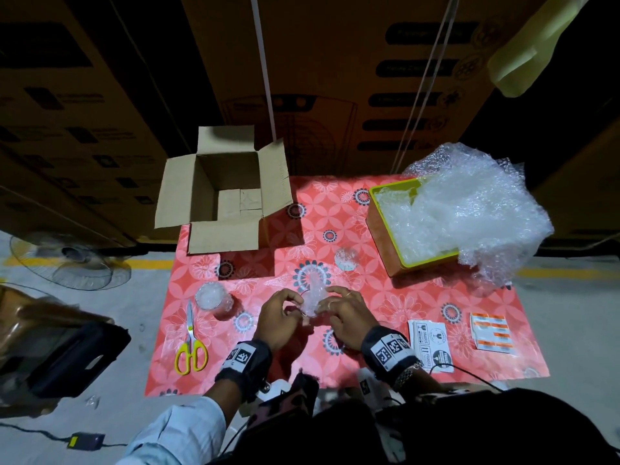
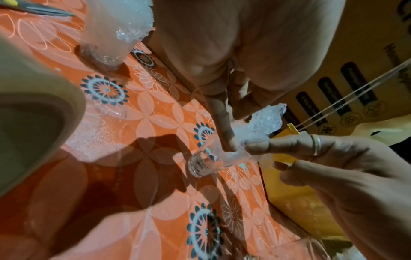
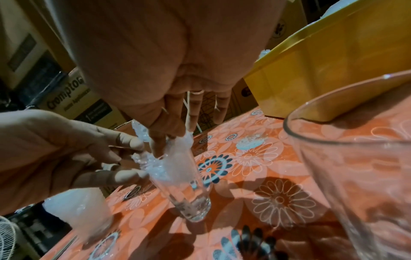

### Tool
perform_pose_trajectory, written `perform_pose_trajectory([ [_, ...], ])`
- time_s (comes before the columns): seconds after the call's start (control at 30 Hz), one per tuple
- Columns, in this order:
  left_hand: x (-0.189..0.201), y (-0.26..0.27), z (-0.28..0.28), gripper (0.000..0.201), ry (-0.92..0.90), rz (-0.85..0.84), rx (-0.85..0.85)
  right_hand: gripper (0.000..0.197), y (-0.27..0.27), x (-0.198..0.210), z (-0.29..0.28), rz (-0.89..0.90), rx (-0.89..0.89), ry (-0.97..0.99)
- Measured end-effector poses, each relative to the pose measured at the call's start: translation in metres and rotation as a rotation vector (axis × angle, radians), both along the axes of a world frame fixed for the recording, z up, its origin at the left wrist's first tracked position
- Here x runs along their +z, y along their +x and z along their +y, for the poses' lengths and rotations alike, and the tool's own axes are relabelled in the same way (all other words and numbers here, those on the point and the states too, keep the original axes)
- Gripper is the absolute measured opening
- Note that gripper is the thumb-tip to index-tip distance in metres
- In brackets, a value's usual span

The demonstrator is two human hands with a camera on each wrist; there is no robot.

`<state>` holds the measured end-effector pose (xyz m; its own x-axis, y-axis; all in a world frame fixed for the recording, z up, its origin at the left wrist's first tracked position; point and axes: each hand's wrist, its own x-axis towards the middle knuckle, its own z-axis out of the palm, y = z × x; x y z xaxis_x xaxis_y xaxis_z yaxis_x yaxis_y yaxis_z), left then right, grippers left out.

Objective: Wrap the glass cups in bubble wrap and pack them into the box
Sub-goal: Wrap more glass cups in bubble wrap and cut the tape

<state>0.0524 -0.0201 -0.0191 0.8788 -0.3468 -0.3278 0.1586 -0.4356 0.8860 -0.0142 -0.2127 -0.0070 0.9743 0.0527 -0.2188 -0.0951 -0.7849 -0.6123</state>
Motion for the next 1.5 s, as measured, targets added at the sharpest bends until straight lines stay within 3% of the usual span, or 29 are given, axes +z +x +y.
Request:
perform_pose_trajectory([
  [0.07, 0.002, -0.003, 0.002, 0.042, -0.045, -0.02, 0.002, 0.044, -0.003, -0.005, 0.001, -0.011, 0.004, -0.031],
  [0.13, 0.004, -0.003, 0.005, 0.056, 0.008, -0.144, -0.042, 0.042, -0.004, -0.006, 0.004, -0.028, 0.011, -0.076],
  [0.2, 0.009, -0.002, 0.006, 0.074, 0.132, -0.305, -0.205, 0.043, -0.003, -0.002, 0.008, -0.041, 0.037, -0.117],
  [0.27, 0.014, -0.001, 0.005, 0.081, 0.217, -0.373, -0.361, 0.045, -0.003, 0.0, 0.01, -0.042, 0.052, -0.153],
  [0.37, 0.009, 0.002, 0.009, 0.059, 0.332, -0.389, -0.458, 0.052, -0.005, -0.002, 0.009, -0.03, 0.059, -0.149],
  [0.43, 0.004, 0.004, 0.013, 0.048, 0.352, -0.371, -0.412, 0.051, -0.008, -0.003, 0.007, -0.031, 0.047, -0.111],
  [0.57, 0.007, 0.004, 0.016, 0.042, 0.417, -0.386, -0.432, 0.052, -0.02, -0.003, 0.0, 0.025, -0.093, 0.061],
  [0.7, 0.016, 0.002, 0.013, 0.039, 0.494, -0.372, -0.514, 0.042, -0.028, -0.005, -0.004, -0.097, -0.209, 0.229],
  [0.8, 0.019, -0.001, 0.009, 0.04, 0.541, -0.365, -0.561, 0.051, -0.022, 0.001, -0.003, -0.141, -0.171, 0.141],
  [0.9, 0.022, 0.0, 0.007, 0.04, 0.523, -0.395, -0.606, 0.056, -0.013, 0.005, 0.0, -0.065, -0.065, -0.02],
  [1.03, 0.023, 0.002, 0.009, 0.042, 0.52, -0.45, -0.653, 0.051, -0.01, 0.004, 0.005, -0.069, -0.004, -0.144],
  [1.27, 0.013, 0.0, 0.009, 0.043, 0.517, -0.393, -0.613, 0.037, -0.012, 0.007, 0.017, 0.001, 0.038, -0.286],
  [1.43, 0.023, -0.001, 0.013, 0.027, 0.355, -0.442, -0.353, 0.046, -0.014, 0.003, 0.013, 0.055, 0.021, -0.245],
  [1.5, 0.025, -0.002, 0.014, 0.035, 0.303, -0.496, -0.321, 0.048, -0.015, 0.001, 0.013, 0.054, 0.021, -0.221],
])
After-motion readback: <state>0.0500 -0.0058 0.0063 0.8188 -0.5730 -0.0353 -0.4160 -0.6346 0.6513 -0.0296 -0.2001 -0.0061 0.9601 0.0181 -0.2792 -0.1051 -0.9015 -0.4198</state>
